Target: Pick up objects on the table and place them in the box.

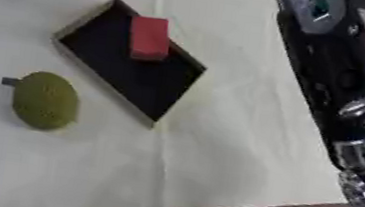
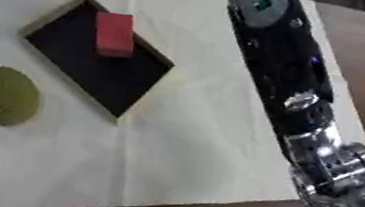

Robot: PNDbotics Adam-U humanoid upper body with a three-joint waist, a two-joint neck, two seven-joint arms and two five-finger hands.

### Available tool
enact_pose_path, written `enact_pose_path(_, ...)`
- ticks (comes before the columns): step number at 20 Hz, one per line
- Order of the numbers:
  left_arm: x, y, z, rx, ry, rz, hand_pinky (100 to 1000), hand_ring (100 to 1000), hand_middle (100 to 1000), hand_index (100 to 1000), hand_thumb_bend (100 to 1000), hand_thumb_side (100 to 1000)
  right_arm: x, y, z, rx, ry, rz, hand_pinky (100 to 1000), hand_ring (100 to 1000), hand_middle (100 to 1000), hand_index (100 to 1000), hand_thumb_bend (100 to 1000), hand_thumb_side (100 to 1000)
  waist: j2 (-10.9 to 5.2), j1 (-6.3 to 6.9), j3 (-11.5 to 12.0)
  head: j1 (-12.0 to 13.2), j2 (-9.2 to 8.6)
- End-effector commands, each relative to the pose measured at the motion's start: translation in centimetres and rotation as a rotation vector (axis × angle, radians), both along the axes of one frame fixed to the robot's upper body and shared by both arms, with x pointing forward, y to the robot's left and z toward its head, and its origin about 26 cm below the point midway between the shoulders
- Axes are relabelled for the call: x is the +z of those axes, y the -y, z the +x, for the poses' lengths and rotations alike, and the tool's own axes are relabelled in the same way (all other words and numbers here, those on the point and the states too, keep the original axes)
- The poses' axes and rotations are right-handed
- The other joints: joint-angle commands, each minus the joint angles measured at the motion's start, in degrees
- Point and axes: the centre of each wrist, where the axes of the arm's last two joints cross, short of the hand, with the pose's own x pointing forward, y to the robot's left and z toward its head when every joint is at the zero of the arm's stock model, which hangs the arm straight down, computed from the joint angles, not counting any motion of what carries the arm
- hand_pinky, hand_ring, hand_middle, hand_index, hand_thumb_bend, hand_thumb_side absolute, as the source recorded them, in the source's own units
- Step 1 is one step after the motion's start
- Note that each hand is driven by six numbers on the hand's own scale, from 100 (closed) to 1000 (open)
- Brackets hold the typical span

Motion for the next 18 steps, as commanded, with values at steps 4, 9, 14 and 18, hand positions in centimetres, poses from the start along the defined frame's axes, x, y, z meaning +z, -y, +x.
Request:
enact_pose_path(4, 0.8, -0.6, -0.5, 0.031, 0.028, 0.021, 761, 800, 740, 807, 100, 576, 2.8, 5.1, -3.4, 0.027, 0.016, 0.157, 1000, 1000, 739, 832, 100, 171, -1.38, 0.71, -0.7, 2.8, 0.37)
enact_pose_path(9, 1.0, -1.1, -0.6, 0.082, 0.016, 0.07, 762, 804, 743, 809, 100, 595, 2.5, 8.7, -5.6, -0.002, -0.013, 0.232, 1000, 1000, 727, 819, 100, 369, -1.2, 1.01, -1.3, 4.3, 0.51)
enact_pose_path(14, 2.3, -2.0, -0.9, 0.288, 0.031, 0.37, 765, 812, 740, 831, 100, 480, 1.8, 12.0, -8.1, -0.034, -0.02, 0.335, 1000, 1000, 708, 804, 100, 375, -1.04, 1.27, -1.9, 5.8, 1.03)
enact_pose_path(18, 3.3, -2.3, -1.3, 0.495, 0.063, 0.809, 772, 808, 740, 840, 100, 356, 1.2, 13.5, -10.0, -0.07, 0.004, 0.374, 996, 1000, 703, 795, 100, 363, -0.61, 1.54, -2.5, 6.2, 0.95)
